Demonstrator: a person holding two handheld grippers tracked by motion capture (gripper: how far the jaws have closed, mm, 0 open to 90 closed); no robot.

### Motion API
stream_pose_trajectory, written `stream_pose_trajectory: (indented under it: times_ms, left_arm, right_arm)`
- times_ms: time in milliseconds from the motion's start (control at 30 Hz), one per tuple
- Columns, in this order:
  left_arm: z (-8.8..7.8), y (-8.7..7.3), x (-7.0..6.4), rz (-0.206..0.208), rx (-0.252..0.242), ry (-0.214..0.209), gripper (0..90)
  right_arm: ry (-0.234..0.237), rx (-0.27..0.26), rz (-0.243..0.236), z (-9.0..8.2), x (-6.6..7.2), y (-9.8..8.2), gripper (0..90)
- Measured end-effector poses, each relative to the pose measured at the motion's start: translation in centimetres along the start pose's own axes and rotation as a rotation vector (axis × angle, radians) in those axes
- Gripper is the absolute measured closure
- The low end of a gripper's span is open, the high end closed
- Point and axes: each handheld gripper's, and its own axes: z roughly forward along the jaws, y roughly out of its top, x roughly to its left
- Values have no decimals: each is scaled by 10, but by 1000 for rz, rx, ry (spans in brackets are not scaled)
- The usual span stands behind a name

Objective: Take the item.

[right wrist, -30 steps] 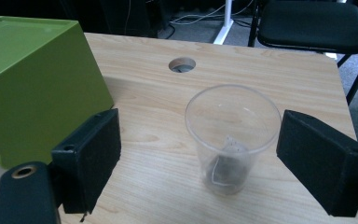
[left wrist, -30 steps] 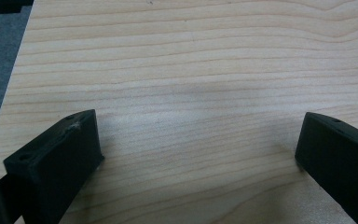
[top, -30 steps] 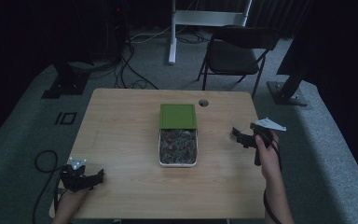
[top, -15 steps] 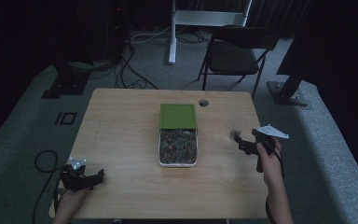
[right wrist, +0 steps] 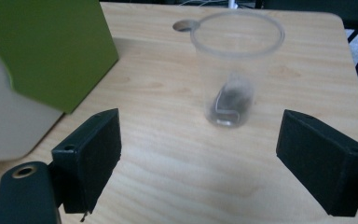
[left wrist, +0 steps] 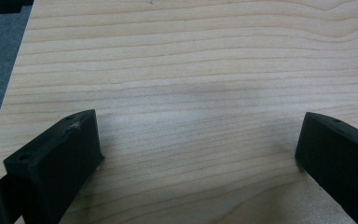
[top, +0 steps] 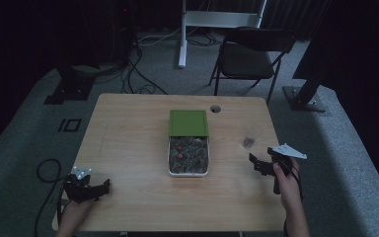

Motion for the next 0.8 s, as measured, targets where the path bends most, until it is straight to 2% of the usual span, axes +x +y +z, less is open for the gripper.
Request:
stream_pose_trajectory:
  times_ms: [433, 633, 800]
  left_arm:
    - [0, 0, 0, 2, 0, 1, 5]
    - [0, 0, 0, 2, 1, 1, 5]
    - [0, 0, 0, 2, 0, 1, 5]
  right_arm:
    - [0, 59, 5, -2, -2, -34, 142]
    - [23, 111, -41, 0, 0, -47, 142]
    - [38, 110, -62, -1, 3, -54, 143]
